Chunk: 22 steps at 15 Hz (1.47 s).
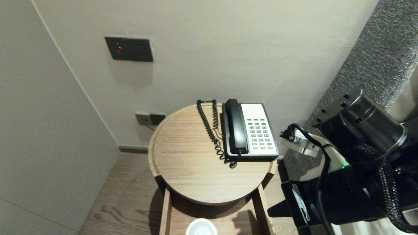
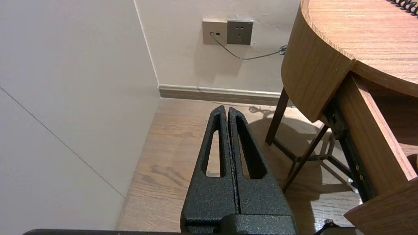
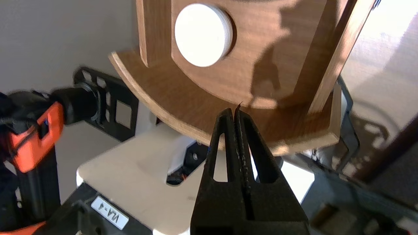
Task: Take the remote control out of the drawer one by one and place them on the table
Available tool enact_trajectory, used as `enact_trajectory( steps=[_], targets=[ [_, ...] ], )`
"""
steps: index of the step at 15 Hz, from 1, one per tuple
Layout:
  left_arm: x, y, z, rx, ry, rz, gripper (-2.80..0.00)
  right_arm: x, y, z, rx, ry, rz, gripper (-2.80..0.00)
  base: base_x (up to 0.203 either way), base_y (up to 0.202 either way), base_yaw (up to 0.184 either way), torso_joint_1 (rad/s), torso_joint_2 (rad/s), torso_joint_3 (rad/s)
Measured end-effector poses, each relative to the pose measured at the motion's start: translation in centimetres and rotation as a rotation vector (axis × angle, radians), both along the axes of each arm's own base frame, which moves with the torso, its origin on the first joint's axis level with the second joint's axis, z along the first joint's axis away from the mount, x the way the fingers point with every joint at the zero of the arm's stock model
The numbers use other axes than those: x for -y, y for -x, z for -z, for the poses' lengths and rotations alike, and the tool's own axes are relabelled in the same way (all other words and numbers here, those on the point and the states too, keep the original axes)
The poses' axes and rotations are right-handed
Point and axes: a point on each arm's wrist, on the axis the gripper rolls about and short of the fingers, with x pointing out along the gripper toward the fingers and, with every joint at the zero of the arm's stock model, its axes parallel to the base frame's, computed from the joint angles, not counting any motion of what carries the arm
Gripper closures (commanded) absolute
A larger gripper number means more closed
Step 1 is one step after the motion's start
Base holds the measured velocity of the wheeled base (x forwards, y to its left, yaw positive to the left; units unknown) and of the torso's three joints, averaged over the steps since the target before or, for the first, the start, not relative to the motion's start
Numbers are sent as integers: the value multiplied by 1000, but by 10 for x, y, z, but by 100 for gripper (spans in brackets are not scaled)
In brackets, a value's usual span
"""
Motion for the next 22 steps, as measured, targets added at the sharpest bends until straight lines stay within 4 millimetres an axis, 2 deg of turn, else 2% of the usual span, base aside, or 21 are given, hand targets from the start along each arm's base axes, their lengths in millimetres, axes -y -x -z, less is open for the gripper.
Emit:
enact_trajectory(
  steps=[5, 13, 17, 22],
  targets=[
    [0, 0, 0, 0, 0, 0, 0, -22, 12, 2, -51, 67, -96, 0, 0, 0, 0, 0, 0, 0],
    [0, 0, 0, 0, 0, 0, 0, -48, 17, 22, -88, 133, -186, 0, 0, 0, 0, 0, 0, 0],
    [0, 0, 0, 0, 0, 0, 0, -56, 16, 26, -92, 149, -206, 0, 0, 0, 0, 0, 0, 0],
    [0, 0, 0, 0, 0, 0, 0, -84, 8, 29, -98, 159, -231, 0, 0, 0, 0, 0, 0, 0]
  ],
)
